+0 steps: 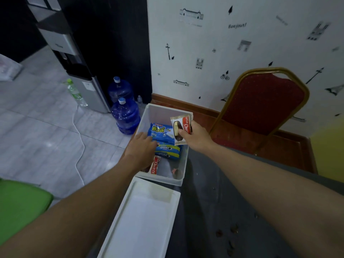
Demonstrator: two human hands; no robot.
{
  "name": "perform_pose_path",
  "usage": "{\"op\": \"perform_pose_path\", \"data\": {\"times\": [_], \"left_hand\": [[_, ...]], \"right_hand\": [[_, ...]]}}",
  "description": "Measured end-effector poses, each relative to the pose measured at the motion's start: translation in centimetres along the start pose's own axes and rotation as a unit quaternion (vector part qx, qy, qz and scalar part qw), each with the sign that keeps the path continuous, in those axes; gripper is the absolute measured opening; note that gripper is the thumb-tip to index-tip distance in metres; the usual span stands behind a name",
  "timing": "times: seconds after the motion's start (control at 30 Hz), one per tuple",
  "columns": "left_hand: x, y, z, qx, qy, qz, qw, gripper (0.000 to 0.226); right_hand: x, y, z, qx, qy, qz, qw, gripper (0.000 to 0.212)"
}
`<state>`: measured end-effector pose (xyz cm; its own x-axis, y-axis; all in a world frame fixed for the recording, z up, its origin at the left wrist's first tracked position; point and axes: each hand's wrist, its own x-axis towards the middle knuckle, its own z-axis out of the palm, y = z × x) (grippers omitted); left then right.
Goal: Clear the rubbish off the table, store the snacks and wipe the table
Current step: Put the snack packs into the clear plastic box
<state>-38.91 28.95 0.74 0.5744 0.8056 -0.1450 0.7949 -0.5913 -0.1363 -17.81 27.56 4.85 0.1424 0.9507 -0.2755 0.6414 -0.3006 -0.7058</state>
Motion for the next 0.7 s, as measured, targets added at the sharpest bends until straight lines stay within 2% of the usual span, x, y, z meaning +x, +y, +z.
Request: {"op": "perform_pose_path", "data": {"times": [0.07, 0.13, 0.27, 0.33, 0.4, 0.5, 0.63, 0.7], "left_hand": [[-0.2, -0.8, -0.6, 0.011, 0.057, -0.016, 0.998, 0.046], [-0.6, -1.7, -0.9, -0.007, 0.073, -0.06, 0.995, 0.058], [-2.0, -3.0, 0.5, -0.082, 0.032, -0.137, 0.987, 0.062], [-2.3, -2.8, 1.0, -0.11, 0.028, -0.146, 0.983, 0.062], [-2.1, -2.5, 1.0, -0.123, 0.032, -0.144, 0.981, 0.066], [-2.1, -2.3, 0.8, -0.134, 0.032, -0.15, 0.979, 0.069], [-2.4, -2.2, 0.4, -0.13, 0.024, -0.152, 0.979, 0.072], [-2.4, -2.2, 0.4, -0.126, 0.023, -0.152, 0.98, 0.075]], "right_hand": [[-0.1, -0.3, 0.4, -0.018, 0.016, 0.009, 1.0, 0.033], [-0.1, -0.7, 0.9, -0.054, 0.043, 0.012, 0.998, 0.029], [-0.4, -1.4, 1.4, -0.179, 0.063, -0.009, 0.982, 0.028], [-0.7, -1.7, 1.5, -0.228, 0.088, -0.015, 0.97, 0.031], [-0.8, -2.0, 1.8, -0.249, 0.096, -0.037, 0.963, 0.025], [-0.1, -2.8, 2.7, -0.209, 0.032, -0.058, 0.976, 0.022], [0.6, -3.4, 4.6, -0.217, -0.074, -0.039, 0.973, 0.059], [0.8, -3.5, 5.4, -0.27, -0.144, -0.033, 0.951, 0.061]]}}
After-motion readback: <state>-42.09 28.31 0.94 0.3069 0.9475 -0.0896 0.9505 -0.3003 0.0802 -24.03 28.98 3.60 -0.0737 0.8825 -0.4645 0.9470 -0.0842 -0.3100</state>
